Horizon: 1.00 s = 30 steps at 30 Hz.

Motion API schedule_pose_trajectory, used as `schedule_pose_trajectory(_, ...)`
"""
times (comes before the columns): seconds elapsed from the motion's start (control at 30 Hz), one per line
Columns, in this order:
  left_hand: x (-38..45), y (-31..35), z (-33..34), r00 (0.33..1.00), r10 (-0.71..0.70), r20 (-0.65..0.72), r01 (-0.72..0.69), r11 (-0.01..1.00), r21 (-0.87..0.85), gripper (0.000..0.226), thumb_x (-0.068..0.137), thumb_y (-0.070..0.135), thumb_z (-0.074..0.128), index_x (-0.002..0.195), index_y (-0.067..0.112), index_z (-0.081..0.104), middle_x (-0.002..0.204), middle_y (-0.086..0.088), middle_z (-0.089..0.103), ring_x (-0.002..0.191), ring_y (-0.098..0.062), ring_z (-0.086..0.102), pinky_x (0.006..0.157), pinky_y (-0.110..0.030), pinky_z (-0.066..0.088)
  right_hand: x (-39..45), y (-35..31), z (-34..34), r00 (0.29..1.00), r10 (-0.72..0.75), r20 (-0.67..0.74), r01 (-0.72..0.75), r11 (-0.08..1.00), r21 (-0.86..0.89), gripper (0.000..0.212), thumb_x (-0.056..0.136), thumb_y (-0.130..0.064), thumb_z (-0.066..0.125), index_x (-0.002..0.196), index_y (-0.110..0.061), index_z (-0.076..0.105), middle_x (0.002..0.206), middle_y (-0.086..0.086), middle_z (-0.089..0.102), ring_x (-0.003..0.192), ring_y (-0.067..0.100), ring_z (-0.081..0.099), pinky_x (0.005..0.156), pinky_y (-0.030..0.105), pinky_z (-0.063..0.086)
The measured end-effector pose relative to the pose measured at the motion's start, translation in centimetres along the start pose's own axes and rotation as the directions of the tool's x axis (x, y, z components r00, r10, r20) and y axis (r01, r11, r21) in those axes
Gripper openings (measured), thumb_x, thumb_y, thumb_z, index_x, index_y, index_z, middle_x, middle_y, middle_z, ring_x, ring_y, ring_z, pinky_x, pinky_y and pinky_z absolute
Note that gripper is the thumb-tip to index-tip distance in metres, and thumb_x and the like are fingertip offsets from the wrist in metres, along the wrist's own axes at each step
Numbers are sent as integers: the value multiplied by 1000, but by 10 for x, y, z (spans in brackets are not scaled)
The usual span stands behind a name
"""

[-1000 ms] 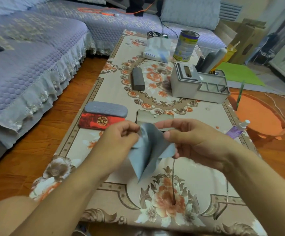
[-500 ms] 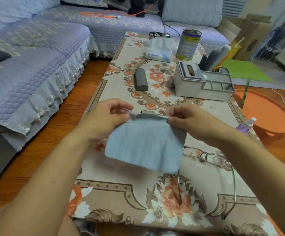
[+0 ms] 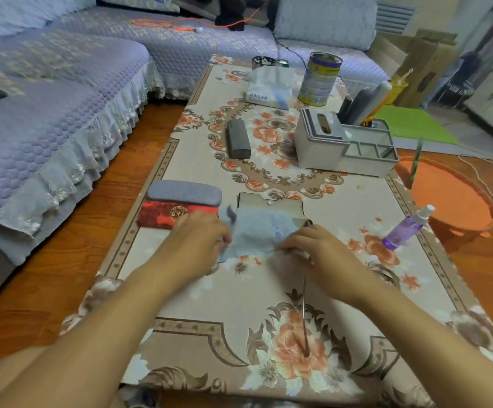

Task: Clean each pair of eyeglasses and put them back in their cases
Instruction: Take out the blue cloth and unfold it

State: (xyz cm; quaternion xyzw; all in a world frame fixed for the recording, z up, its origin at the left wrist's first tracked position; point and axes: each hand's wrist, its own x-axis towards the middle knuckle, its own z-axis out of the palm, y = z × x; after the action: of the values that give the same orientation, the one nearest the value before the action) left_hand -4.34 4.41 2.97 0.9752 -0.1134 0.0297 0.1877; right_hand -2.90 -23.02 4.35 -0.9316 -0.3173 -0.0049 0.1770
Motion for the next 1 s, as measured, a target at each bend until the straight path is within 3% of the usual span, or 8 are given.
schedule_pose_trajectory(0.1,-14,22,18,993,79,-89,-89,989,-115,19,93,17,67,109,25,74,108,8,66,110,-18,53,97,-40,44,-32,7,-11,947,139,-290,-118,989,89,17,93,-12,65,106,-20,73,104,-7,68,101,16,58,87,31,47)
schedule_pose_trajectory(0.2,-23,52,40,973,187,-138,-210,960,-183,20,88,13,74,106,21,74,101,5,68,102,-21,61,90,-42,52,-63,22,-23,777,393,-491,-354,919,174,22,91,1,62,101,-15,73,99,-2,69,97,19,60,84,36,47)
schedule_pose_trajectory(0.3,-23,79,58,971,188,-148,-222,937,-270,32,91,10,71,121,20,70,114,4,70,108,-20,65,92,-41,54,-99,35,-21,565,663,-491,-597,740,311,21,92,-5,60,110,-10,69,102,4,65,96,22,57,81,35,41)
schedule_pose_trajectory(0.4,-12,92,71,969,206,-139,-242,905,-348,51,92,6,66,137,28,58,130,8,62,117,-14,60,97,-31,50,-130,34,-9,398,878,-268,-729,479,489,30,97,-30,59,121,-12,58,102,5,66,85,19,61,70,34,44)
schedule_pose_trajectory(0.57,-5,93,83,983,177,-57,-181,852,-492,56,92,1,65,135,37,62,133,18,59,122,7,50,106,-4,31,-131,29,-15,396,918,-29,-539,258,802,23,104,-30,53,123,-20,56,90,4,69,64,14,62,63,30,50)
schedule_pose_trajectory(0.73,-15,88,79,938,269,-217,-340,830,-442,28,88,3,75,109,21,78,104,13,70,97,0,65,88,-19,52,-127,28,-13,525,851,31,-625,360,693,24,101,-20,59,121,-33,58,75,1,71,53,6,60,51,22,47)
schedule_pose_trajectory(0.9,-18,80,66,900,373,-226,-430,843,-323,37,88,-2,70,118,18,75,115,7,63,101,-6,62,90,-16,50,-124,35,-10,495,834,243,-549,83,832,20,103,-8,49,116,-7,64,58,7,53,46,15,35,44,27,26)
schedule_pose_trajectory(1.0,-20,75,65,912,384,-146,-410,869,-275,49,91,1,69,133,26,66,128,9,57,106,-7,61,90,-21,53,-124,38,-16,511,796,326,-604,63,794,23,105,-8,46,112,1,66,57,8,51,44,14,31,42,24,24)
